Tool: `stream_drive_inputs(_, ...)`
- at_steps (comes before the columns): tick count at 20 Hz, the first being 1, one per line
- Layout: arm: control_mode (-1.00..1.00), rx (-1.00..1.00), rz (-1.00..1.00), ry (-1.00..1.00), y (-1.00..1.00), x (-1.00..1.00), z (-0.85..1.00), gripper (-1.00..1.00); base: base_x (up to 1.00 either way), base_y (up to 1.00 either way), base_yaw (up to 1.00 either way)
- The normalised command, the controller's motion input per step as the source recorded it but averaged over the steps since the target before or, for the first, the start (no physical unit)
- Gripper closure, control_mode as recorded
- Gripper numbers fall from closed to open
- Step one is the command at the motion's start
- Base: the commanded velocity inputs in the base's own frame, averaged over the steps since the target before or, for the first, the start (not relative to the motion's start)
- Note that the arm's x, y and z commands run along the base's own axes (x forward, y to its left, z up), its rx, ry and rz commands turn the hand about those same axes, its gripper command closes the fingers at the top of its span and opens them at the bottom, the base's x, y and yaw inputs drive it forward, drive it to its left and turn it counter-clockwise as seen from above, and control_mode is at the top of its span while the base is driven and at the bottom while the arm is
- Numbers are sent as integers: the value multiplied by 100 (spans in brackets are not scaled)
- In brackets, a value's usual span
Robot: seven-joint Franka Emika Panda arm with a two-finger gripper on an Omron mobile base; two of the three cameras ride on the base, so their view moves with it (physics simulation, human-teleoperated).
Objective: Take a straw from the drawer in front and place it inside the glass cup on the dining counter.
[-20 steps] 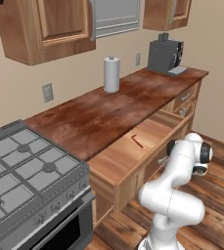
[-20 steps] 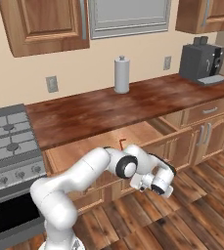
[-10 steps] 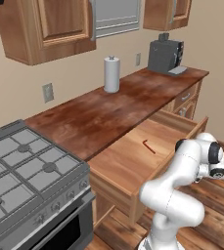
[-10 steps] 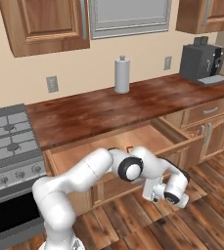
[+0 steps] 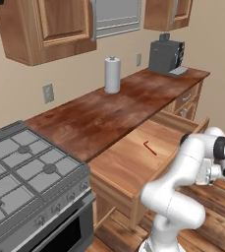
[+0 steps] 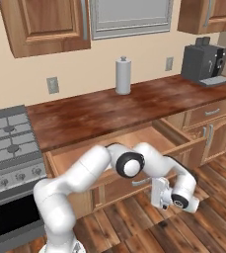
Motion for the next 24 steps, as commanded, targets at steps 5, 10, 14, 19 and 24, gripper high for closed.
stream_drive_inputs(5,-100,-26,0,-14,-25,-85,64,-100,0,0,0)
stream_drive_inputs(10,-100,-31,7,-26,7,-39,100,-100,0,0,0)
stream_drive_inputs(14,-100,-39,12,-24,24,-26,100,-100,0,0,0)
stream_drive_inputs(19,-100,-43,12,-21,42,-25,100,-100,0,0,0)
stream_drive_inputs(24,-100,-47,8,-21,73,-29,100,-100,0,0,0)
